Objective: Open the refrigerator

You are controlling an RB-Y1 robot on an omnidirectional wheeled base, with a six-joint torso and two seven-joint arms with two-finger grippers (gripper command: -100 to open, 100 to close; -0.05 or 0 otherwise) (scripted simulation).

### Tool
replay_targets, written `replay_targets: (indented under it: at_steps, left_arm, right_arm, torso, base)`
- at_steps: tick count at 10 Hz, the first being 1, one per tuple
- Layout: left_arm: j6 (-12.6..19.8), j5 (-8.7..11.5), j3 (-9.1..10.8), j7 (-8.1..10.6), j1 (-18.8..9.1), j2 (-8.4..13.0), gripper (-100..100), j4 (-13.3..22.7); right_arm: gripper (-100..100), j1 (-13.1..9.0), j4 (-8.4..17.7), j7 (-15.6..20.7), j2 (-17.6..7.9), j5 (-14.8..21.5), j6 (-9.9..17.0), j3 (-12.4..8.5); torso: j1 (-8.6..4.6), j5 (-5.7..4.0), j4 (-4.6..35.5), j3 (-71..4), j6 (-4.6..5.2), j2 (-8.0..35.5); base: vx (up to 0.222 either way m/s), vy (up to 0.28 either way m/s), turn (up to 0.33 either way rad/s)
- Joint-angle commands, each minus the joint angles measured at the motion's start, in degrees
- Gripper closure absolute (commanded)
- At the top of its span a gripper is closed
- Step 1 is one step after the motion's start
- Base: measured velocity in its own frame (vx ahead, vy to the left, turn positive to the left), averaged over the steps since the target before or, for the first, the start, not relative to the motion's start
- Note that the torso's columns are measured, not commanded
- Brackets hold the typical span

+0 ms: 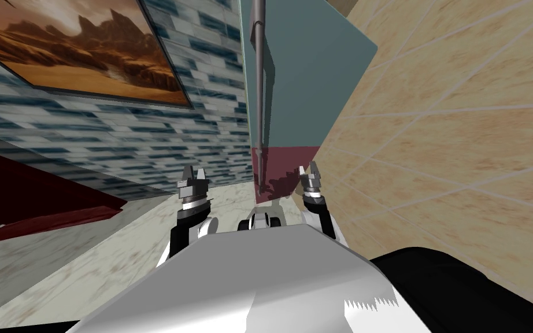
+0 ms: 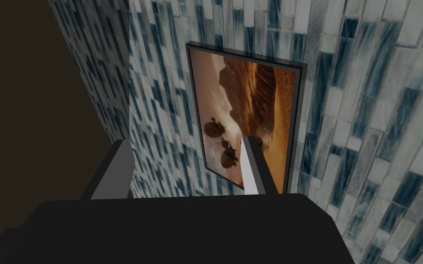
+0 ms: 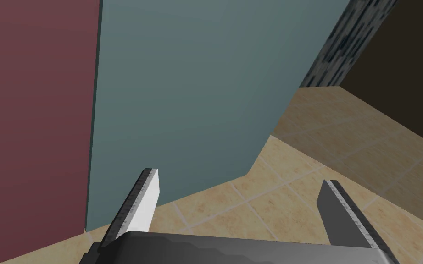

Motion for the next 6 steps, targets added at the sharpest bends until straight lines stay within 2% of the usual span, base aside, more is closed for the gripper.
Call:
replay_targets:
  at_steps: [1,2,3,6]
  left_arm:
    - [0.0,0.0,0.00,0.00,0.0,0.0,0,0.0]
    - [0.0,0.0,0.00,0.00,0.0,0.0,0,0.0]
    - [0.0,0.0,0.00,0.00,0.0,0.0,0,0.0]
    - [0.0,0.0,0.00,0.00,0.0,0.0,0,0.0]
  right_arm:
    - [-100,-1.1,1.4,0.1,-4.7,2.5,2.3,0.1]
    - [-100,-1.4,1.8,0.1,-6.5,3.7,3.2,0.1]
    - [-100,-1.4,1.8,0.1,-6.7,3.7,3.2,0.1]
    - [-100,-2.5,3.2,0.1,-12.1,7.4,6.4,0.1]
  torso:
    - [-0.02,0.00,0.0,0.0,0.00,0.0]
    - [-0.10,-0.02,0.0,0.0,0.00,0.0]
    - [-0.06,-0.02,0.0,0.0,0.00,0.0]
    - [-0.07,-0.02,0.0,0.0,0.00,0.0]
  base:
    - [0.011,0.090,-0.017]
    - [-0.004,0.107,-0.013]
    - [-0.001,0.079,-0.006]
    - [0.013,0.091,-0.018]
